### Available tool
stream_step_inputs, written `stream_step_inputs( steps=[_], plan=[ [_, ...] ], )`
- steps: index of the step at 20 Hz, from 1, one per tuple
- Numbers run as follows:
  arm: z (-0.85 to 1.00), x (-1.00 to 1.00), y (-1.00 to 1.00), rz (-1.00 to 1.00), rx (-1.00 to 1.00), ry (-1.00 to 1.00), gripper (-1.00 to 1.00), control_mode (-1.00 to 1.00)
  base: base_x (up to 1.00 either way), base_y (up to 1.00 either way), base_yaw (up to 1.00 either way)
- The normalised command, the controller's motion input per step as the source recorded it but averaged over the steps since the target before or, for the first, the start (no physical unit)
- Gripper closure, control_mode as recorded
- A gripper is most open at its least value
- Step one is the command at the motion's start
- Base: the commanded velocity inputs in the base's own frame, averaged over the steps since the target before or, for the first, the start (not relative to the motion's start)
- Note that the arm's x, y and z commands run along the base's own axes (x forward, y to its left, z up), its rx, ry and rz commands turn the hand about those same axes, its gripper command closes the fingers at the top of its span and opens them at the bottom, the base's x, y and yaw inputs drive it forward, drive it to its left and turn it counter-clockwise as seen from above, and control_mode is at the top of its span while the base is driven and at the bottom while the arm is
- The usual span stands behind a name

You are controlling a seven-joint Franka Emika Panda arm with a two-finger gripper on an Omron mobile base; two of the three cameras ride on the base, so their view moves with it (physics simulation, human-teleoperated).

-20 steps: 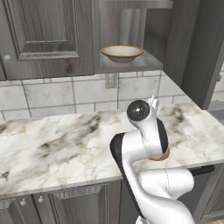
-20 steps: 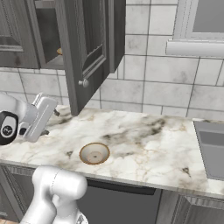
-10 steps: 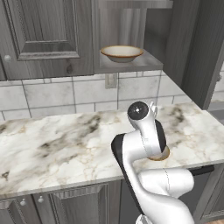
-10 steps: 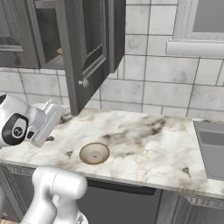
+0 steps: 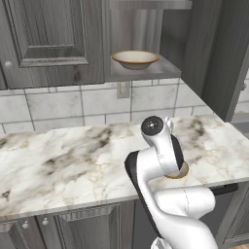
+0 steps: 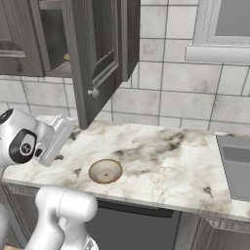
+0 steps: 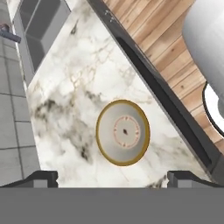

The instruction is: Pick up the bowls on the counter and stack them on top of one another in the open cabinet. Place the smaller bowl on top of the larger bowl.

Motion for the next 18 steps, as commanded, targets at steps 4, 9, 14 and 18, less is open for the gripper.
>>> stream_step_inputs(
  steps=[4,9,14,18],
  plan=[
    [-0.33,0.1,-0.03,-0.08,0.0,0.03,-1.0,-1.0,0.0,0.0,0.0],
    [-0.35,0.21,-0.08,-0.06,0.04,0.08,-1.0,-1.0,0.0,0.0,0.0],
    [-0.33,0.08,-0.08,-0.04,0.03,0.01,-1.0,-1.0,0.0,0.0,0.0],
    [-0.36,0.04,-0.04,-0.03,0.0,0.0,-1.0,-1.0,0.0,0.0,0.0]
  ],
)
